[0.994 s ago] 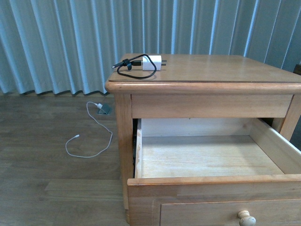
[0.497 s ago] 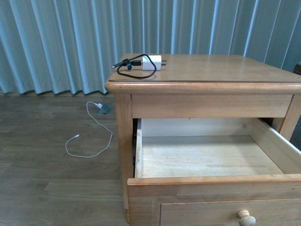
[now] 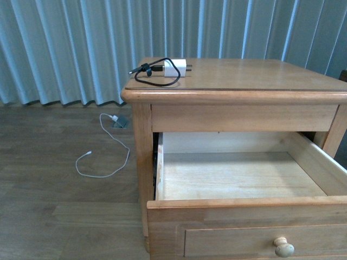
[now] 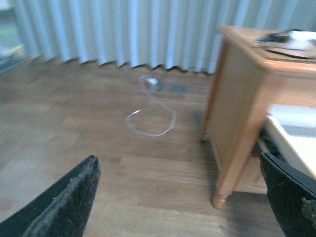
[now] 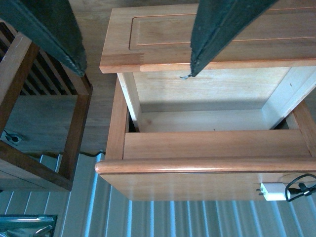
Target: Put charger into drawer
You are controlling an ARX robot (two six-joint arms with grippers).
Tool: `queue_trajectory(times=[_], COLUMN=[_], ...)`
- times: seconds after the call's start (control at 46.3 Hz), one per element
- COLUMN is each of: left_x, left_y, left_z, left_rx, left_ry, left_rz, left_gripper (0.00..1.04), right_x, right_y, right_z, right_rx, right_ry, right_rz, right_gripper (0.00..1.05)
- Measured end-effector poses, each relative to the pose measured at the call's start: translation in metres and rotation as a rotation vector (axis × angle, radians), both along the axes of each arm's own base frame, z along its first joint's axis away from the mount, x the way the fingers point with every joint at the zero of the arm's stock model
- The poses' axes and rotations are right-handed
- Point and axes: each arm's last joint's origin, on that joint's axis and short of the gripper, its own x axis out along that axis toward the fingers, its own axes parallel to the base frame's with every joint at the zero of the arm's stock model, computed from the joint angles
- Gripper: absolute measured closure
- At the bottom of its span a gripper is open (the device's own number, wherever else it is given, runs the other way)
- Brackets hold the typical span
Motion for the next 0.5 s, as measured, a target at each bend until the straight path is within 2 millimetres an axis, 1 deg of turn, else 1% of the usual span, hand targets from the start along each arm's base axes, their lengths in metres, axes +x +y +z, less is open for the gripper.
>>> queue_trajectory(times=[0.022, 0.043, 0.086, 0.13, 0.151, 0.194, 0.281, 0.324, 0.497], left_x=[0.002, 0.004, 0.009, 0.018, 0.025, 0.035, 0.061, 0.075, 0.135], left_y=[-0.002, -0.003, -0.005, -0.008, -0.01, -0.014, -0.027, -0.035, -0.07], left_z=[0.001, 0.003, 0.009, 0.019, 0.027, 0.039, 0.06, 0.069, 0.09], left_rx=[-0.031, -0.071, -0.125, -0.16, -0.174, -0.194, -0.206, -0.205, -0.168], left_ry=[0.009, 0.011, 0.01, 0.003, 0.0, -0.002, 0.021, 0.037, 0.112], left_rz=[0.034, 0.12, 0.225, 0.306, 0.32, 0.31, 0.218, 0.181, 0.015], left_gripper=[0.06, 0.06, 0.06, 0.06, 0.06, 0.06, 0.06, 0.06, 0.06], right_x=[0.0, 0.0, 0.0, 0.0, 0.0, 0.0, 0.0, 0.0, 0.0], right_y=[0.0, 0.0, 0.0, 0.0, 0.0, 0.0, 0.0, 0.0, 0.0], right_z=[0.0, 0.0, 0.0, 0.0, 0.0, 0.0, 0.0, 0.0, 0.0], right_rx=[0.0, 0.0, 0.0, 0.0, 0.0, 0.002, 0.003, 0.003, 0.004], right_ry=[0.001, 0.0, 0.0, 0.0, 0.0, 0.0, 0.0, 0.0, 0.0], right_rz=[0.0, 0.0, -0.002, -0.002, 0.0, -0.002, -0.002, -0.002, -0.002], right_gripper=[0.37, 0.33, 0.26, 0.17, 0.12, 0.07, 0.09, 0.09, 0.08])
